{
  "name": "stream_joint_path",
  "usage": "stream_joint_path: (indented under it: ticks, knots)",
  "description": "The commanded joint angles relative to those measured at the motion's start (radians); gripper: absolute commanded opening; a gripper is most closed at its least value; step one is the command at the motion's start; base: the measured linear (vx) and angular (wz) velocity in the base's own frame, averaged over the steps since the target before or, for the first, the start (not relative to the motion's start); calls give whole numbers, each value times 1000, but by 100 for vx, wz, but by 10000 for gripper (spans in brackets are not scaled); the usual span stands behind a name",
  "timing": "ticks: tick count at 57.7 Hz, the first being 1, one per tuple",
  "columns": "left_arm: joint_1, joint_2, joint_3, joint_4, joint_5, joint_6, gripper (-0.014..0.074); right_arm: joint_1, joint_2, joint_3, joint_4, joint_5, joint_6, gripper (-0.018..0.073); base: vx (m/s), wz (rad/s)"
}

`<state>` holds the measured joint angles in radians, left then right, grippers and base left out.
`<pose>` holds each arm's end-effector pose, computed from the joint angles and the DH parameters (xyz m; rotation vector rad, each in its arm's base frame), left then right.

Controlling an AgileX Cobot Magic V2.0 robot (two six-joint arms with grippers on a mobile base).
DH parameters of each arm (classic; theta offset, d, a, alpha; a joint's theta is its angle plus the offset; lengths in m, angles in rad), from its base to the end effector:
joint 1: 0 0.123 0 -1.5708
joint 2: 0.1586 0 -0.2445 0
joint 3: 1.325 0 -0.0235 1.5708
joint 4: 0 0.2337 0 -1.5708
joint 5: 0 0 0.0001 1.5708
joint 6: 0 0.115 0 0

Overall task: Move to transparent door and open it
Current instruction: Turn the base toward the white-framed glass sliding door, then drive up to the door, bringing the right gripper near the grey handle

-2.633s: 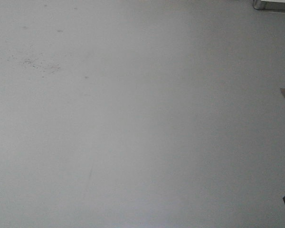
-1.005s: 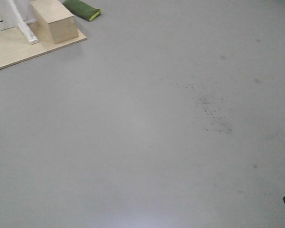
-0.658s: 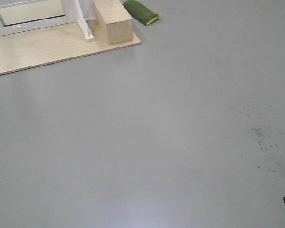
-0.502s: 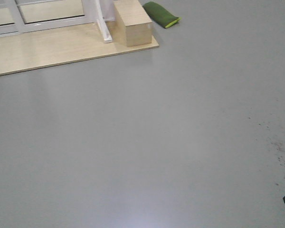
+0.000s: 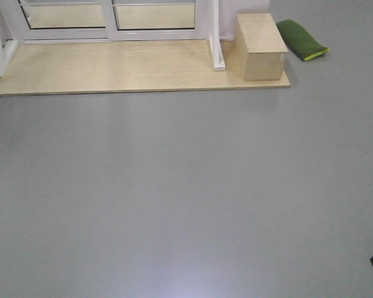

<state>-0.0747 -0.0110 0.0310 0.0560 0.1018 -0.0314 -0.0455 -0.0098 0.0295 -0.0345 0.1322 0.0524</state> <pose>0.1044 -0.0072 0.1940 0.0750 1.6036 -0.0345 0.1044 -0.0053 0.1909 0.0556 1.6345 -0.0246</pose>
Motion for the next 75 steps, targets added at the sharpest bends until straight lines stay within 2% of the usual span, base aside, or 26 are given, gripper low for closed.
stream_joint_path:
  ticks: [1, 26, 75]
  knots:
    - [-5, -14, 15, -9, -83, 0, -6, -4, -16, 4, -6, -85, -8, -6, 38, 36]
    - [-5, -14, 15, -9, -83, 0, -6, -4, -16, 4, -6, -85, -8, -6, 41, 21]
    - [-5, -14, 15, -9, -83, 0, -6, -4, -16, 4, -6, -85, -8, -6, 47, 0]
